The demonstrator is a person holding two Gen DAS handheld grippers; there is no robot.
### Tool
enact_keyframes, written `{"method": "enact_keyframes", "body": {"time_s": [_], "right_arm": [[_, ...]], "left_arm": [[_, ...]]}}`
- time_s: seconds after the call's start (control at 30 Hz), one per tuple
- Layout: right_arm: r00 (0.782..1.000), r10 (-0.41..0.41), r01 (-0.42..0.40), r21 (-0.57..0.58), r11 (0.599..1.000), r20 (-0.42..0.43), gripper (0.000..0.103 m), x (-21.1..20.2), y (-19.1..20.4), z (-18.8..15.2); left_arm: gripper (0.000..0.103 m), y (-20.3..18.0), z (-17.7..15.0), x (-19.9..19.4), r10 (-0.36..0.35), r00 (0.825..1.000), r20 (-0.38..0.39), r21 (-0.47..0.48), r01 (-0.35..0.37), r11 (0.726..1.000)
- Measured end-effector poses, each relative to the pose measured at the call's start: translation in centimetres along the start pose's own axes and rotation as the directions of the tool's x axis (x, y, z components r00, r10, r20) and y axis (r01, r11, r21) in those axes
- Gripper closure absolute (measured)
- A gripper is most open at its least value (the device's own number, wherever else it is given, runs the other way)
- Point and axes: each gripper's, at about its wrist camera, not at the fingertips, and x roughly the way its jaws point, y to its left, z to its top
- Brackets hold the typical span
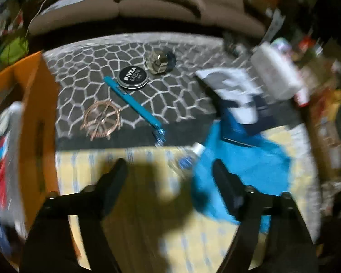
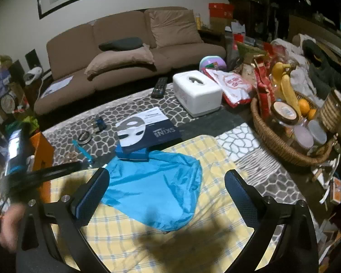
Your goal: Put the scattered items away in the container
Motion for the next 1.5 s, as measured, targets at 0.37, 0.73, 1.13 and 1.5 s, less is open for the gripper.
{"method": "enact_keyframes", "body": {"time_s": [0.37, 0.73, 1.13, 1.5], "right_arm": [[0.998, 0.026, -0.027, -0.021, 0.999, -0.051, 0.001, 1.4, 0.9, 0.6], [0.988, 0.122, -0.116, 0.060, 0.991, -0.100, 0.001, 2.8, 0.1, 0.3], [0.977, 0.211, -0.212, -0.096, 0.973, -0.016, 0.044, 1.7, 4.1, -1.2], [0.953, 0.295, -0.297, -0.426, 0.854, -0.072, 0.001, 3.3, 10.3, -3.5]], "left_arm": [[0.094, 2.2, -0.2, 6.1, 0.015, 1.000, 0.010, -0.173, -0.013, 0.985], [0.095, 3.5, -6.3, -4.1, -0.067, 0.997, 0.030, -0.025, 0.068, 0.997], [0.095, 7.7, -13.7, -17.3, 0.064, 0.967, 0.245, 0.003, -0.066, 0.998], [0.095, 12.7, -11.7, -21.9, 0.070, 0.933, 0.352, -0.091, -0.040, 0.995]]}}
